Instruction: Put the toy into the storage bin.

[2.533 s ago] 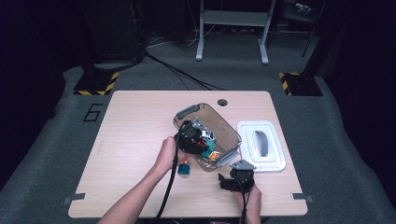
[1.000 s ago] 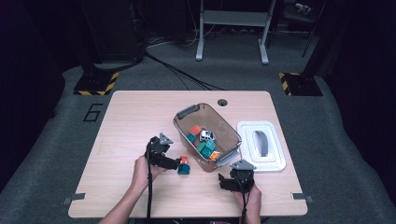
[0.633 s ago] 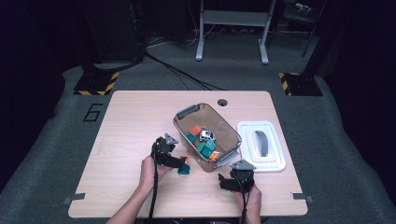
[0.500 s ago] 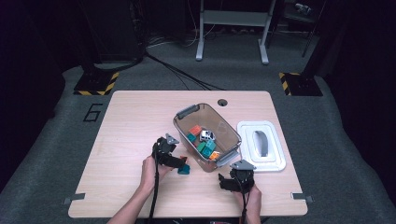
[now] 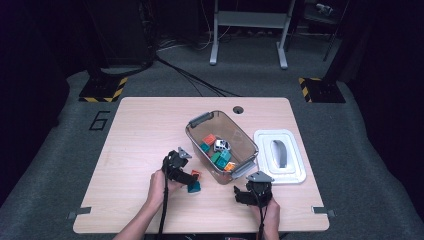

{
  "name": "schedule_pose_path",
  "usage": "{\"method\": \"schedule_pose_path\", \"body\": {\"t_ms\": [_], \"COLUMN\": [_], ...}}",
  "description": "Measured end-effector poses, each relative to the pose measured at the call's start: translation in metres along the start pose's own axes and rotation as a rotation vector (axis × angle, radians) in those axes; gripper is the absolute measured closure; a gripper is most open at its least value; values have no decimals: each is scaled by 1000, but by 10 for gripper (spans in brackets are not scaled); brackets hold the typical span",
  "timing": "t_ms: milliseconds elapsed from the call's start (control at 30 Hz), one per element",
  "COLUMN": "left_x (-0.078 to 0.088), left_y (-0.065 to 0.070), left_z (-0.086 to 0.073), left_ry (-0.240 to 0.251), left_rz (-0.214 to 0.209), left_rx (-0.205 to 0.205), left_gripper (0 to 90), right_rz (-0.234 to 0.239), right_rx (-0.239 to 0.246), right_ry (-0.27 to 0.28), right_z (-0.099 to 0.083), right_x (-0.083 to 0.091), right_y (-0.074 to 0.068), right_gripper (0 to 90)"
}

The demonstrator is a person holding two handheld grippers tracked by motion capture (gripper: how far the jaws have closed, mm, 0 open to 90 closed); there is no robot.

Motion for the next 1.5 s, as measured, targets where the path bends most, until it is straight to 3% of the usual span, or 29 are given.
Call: {"method": "schedule_pose_path", "body": {"t_ms": [167, 300, 500, 667, 733, 767, 1033, 1100, 1167, 1233, 1333, 1500], "left_x": [4, 8, 10, 18, 20, 22, 19, 17, 15, 14, 15, 17], "left_y": [-1, -7, -1, 9, 10, 14, 25, 27, 34, 38, 40, 40], "left_z": [-5, -7, -4, -4, -6, -10, -21, -22, -25, -26, -25, -22], "left_ry": [-11, 8, 29, 69, 69, 66, 62, 64, 47, 62, 79, 94], "left_rz": [8, 3, -18, -54, -70, -105, -148, -158, -180, -186, -170, -161], "left_rx": [-7, 16, 15, -14, -25, -38, -102, -108, -140, -148, -174, -190], "left_gripper": [98, 98, 98, 99, 97, 93, 68, 100, 124, 155, 288, 420], "right_rz": [0, 0, 0, -4, -4, -4, -4, -4, -4, -4, -4, -4], "right_rx": [0, 0, 0, -6, -5, -5, -5, -5, -5, -4, -6, -6], "right_ry": [0, 0, 0, 6, 6, 6, 5, 4, 5, 5, 5, 5], "right_z": [0, 0, 0, 0, 0, 0, 0, 0, 0, 0, 0, 0], "right_x": [0, 0, 0, -1, -1, -1, 0, 0, 0, 0, -1, -1], "right_y": [0, 0, 0, 0, 0, 0, 0, 0, 0, 0, 0, 0], "right_gripper": [150, 150, 150, 150, 150, 151, 150, 150, 150, 150, 150, 150]}}
Point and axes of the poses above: each handheld gripper's, and its own axes: x roughly backward along the jaws, z roughly out of its top, y roughly to its right, the point moved 4 cm from there along -x, roughly forward along the jaws, and after that the axes turned 10 degrees about -x, right-handed, at the moved point
